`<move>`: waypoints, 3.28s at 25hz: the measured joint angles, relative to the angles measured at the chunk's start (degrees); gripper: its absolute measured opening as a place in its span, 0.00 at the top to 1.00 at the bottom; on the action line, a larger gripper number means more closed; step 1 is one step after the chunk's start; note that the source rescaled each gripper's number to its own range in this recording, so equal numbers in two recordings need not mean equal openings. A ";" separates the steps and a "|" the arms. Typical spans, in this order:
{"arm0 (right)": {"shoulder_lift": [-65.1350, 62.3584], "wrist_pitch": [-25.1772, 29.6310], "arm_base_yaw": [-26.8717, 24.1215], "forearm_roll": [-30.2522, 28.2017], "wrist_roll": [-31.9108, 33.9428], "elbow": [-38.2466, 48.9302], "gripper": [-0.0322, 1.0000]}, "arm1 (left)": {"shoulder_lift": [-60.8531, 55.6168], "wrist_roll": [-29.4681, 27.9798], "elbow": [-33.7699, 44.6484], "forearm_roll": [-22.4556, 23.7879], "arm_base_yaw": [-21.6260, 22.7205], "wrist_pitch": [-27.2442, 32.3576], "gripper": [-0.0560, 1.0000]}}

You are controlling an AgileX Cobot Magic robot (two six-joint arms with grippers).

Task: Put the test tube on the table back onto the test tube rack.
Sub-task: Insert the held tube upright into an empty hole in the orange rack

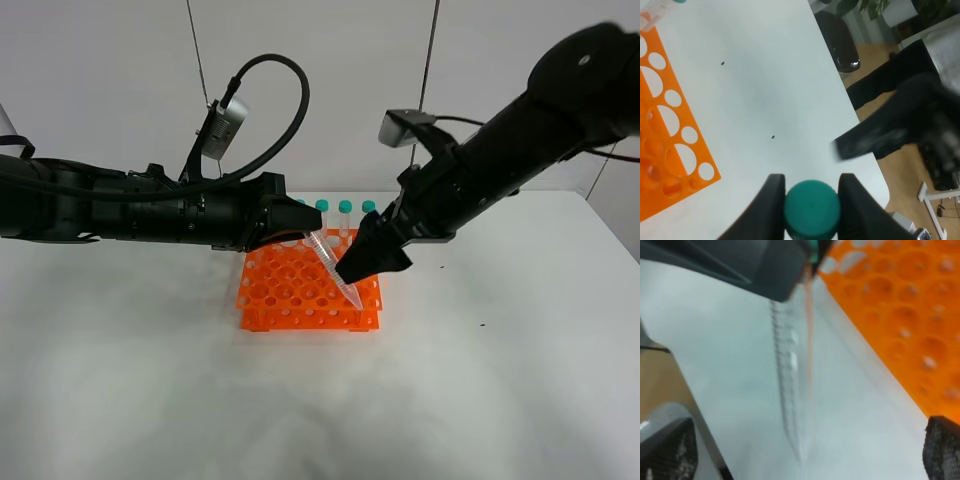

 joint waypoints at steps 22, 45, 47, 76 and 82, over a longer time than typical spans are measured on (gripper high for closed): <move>0.72 4.86 -21.81 -30.43 30.57 -3.88 0.00 | 0.00 -0.05 0.00 0.00 0.00 0.02 0.94; -0.72 8.33 -18.28 -28.47 29.32 -3.88 0.00 | 0.00 -0.05 0.00 0.00 0.00 0.02 0.94; -0.72 9.36 -18.29 -29.47 29.65 -3.88 0.01 | 0.00 -0.05 0.00 0.00 0.00 0.02 0.94; -85.93 2.08 -18.29 -31.50 33.69 41.15 0.02 | 0.00 -0.05 0.00 0.00 0.00 0.06 0.94; -91.49 2.08 -18.29 -33.02 35.10 41.14 0.02 | 0.00 -0.05 0.00 0.00 0.00 0.44 0.94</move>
